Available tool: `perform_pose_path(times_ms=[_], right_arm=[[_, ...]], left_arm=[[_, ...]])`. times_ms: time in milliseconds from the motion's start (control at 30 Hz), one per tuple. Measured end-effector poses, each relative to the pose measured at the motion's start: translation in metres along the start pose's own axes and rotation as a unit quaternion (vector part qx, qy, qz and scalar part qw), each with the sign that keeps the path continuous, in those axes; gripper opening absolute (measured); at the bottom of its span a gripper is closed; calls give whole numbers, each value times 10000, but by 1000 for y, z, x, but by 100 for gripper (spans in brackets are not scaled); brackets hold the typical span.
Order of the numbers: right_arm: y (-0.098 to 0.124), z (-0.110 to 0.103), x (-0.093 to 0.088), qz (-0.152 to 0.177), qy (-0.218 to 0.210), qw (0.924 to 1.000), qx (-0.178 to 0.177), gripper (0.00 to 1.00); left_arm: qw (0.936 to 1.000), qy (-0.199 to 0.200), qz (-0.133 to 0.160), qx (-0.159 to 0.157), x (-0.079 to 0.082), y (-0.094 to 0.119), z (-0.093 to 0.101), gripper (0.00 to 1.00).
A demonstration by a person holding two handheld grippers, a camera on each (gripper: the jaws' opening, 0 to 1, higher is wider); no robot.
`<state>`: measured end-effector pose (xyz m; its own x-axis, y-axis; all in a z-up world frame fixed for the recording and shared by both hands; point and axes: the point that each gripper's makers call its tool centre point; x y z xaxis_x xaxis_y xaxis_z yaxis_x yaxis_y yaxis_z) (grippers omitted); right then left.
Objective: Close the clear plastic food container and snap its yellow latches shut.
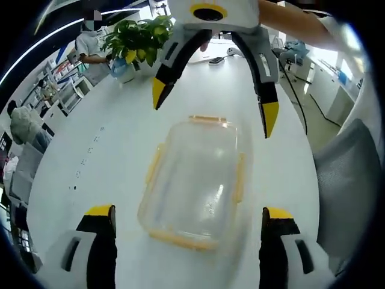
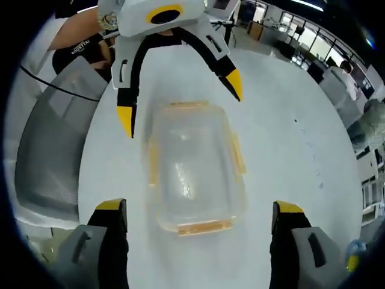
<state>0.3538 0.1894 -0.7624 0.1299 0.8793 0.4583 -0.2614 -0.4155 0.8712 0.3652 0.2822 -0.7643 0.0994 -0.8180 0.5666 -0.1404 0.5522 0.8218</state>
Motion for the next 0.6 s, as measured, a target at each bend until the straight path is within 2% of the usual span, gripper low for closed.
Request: perform_pose_path(times_ms=[200, 600], right_arm=[[9, -4, 3, 11, -64, 9999, -118, 96], [31, -23, 14, 149, -237, 9988, -399, 95]], left_arm=[[9999, 54, 98, 75, 0, 11, 6, 99], [9976, 273, 522, 373, 1, 42, 17, 99]])
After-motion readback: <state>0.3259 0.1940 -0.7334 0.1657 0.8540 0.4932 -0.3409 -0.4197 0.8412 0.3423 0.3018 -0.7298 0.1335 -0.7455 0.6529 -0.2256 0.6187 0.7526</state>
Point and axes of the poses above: the point that each gripper's makers call its tool centre point, and the gripper's own axes: y roughly backward along the fingers, z roughly to its right, x roughly out of its top, and after that the axes turned 7 degrees about -x, right-handed
